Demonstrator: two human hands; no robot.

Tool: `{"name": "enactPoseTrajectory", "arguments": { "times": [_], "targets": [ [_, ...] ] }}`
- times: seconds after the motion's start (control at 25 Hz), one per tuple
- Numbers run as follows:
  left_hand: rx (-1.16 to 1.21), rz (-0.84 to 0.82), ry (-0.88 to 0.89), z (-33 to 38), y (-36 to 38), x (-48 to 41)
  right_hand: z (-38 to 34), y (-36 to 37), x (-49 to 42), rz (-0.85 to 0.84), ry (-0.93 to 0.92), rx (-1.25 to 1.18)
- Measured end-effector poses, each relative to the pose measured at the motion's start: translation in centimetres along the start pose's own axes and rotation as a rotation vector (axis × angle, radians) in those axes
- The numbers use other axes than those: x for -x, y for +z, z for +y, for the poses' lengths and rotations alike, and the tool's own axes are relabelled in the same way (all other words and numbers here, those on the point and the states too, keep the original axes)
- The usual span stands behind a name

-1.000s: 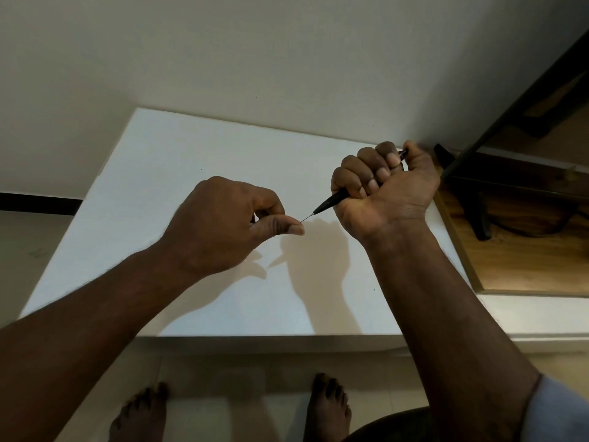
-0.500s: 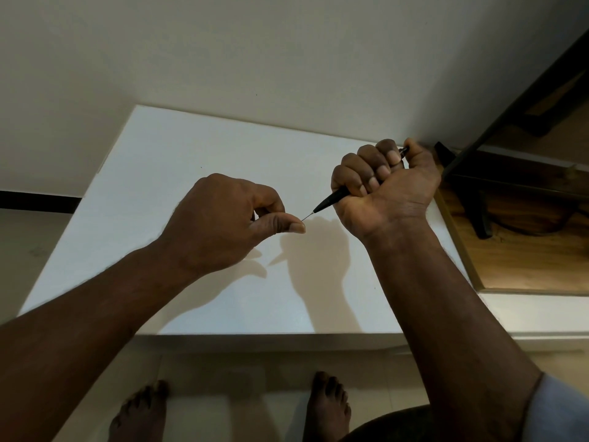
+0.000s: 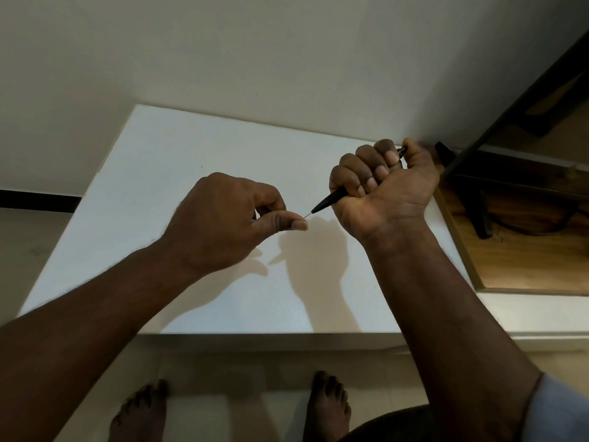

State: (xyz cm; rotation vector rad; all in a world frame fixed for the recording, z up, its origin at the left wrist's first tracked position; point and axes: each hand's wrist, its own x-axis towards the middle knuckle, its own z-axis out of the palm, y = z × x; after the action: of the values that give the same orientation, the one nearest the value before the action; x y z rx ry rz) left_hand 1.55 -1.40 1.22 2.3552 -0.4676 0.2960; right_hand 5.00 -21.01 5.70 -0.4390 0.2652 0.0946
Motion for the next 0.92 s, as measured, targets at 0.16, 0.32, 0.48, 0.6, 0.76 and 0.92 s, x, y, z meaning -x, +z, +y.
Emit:
{"name": "enactPoseTrajectory", "arguments": {
  "times": [0.16, 0.32, 0.48, 0.6, 0.76, 0.92],
  "targets": [
    [-0.005, 0.0, -0.001, 0.07, 0.14, -0.04, 0.09, -0.02, 0.02, -0.003, 0.005, 0.003],
    [-0.018, 0.009, 0.005, 0.12, 0.16, -0.01, 0.18, -0.03, 0.04, -0.009, 0.008, 0.002],
    [-0.022, 0.019, 0.013, 0.19, 0.09, -0.01, 0.34, -0.05, 0.11, -0.012, 0.013, 0.003],
    [-0.016, 0.018, 0.018, 0.19, 0.1, -0.02, 0.47, -0.04, 0.12, -0.008, 0.015, 0.01],
    [-0.008, 0.027, 0.013, 0.23, 0.13, -0.03, 0.5, 0.01, 0.07, -0.004, 0.01, 0.016],
    [-0.011, 0.025, 0.013, 0.2, 0.17, -0.05, 0.54, -0.03, 0.07, -0.007, 0.011, 0.014]
  ]
}}
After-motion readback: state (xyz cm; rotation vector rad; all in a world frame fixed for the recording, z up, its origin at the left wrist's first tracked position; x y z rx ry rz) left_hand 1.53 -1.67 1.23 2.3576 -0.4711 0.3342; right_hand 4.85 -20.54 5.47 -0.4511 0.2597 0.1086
